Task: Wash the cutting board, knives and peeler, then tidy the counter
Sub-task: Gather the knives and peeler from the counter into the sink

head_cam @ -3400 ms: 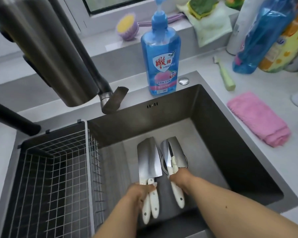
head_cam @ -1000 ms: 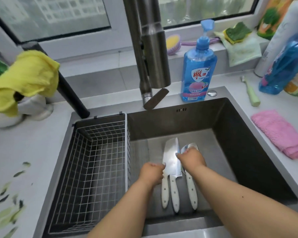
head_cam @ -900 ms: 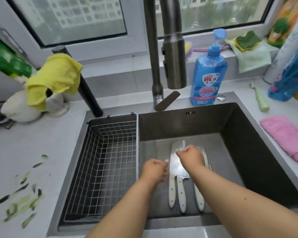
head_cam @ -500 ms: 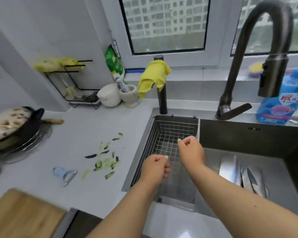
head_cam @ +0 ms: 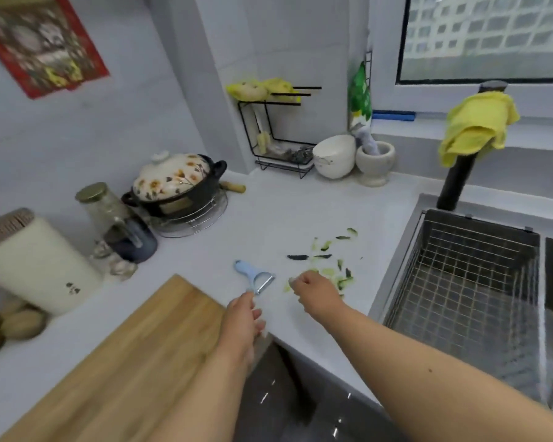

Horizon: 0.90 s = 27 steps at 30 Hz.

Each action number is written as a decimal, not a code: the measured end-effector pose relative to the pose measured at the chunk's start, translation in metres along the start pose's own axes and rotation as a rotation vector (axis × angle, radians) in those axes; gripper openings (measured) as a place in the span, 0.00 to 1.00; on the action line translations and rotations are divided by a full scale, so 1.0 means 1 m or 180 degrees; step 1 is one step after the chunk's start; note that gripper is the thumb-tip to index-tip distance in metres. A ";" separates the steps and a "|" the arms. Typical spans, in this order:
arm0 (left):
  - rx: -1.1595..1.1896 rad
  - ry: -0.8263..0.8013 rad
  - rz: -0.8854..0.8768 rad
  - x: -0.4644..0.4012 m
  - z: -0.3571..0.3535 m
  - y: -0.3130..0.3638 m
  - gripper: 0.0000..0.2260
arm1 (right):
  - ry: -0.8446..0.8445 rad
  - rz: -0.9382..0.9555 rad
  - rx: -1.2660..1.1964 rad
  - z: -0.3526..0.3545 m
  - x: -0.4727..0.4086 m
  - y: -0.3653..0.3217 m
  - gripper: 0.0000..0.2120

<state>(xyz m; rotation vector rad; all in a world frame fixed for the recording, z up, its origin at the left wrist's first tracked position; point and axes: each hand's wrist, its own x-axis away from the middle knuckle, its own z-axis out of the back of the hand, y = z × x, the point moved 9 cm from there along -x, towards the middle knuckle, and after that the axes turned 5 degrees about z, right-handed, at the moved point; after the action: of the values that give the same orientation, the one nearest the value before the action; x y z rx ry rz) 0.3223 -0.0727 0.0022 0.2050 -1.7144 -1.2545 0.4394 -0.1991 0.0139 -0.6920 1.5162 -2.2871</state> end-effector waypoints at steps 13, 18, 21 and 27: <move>0.0201 -0.0547 0.0321 -0.067 -0.004 0.021 0.12 | -0.0310 -0.0042 0.1380 -0.071 -0.062 -0.026 0.21; 0.0227 -0.0270 0.0305 -0.075 0.004 0.017 0.07 | -0.0384 -0.0237 0.1182 -0.074 -0.058 -0.020 0.19; 0.0324 -0.0140 0.0254 -0.068 0.006 0.021 0.06 | -0.0302 -0.0258 0.0850 -0.070 -0.050 -0.022 0.17; 0.0719 -0.0649 0.0109 -0.030 -0.041 0.033 0.08 | 0.0261 0.0023 0.0234 -0.005 -0.035 -0.025 0.19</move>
<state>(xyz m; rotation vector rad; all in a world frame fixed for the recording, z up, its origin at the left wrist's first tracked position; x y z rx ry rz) 0.3818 -0.0654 0.0107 0.1845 -2.0285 -1.0853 0.4660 -0.1680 0.0271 -0.5786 1.4590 -2.3797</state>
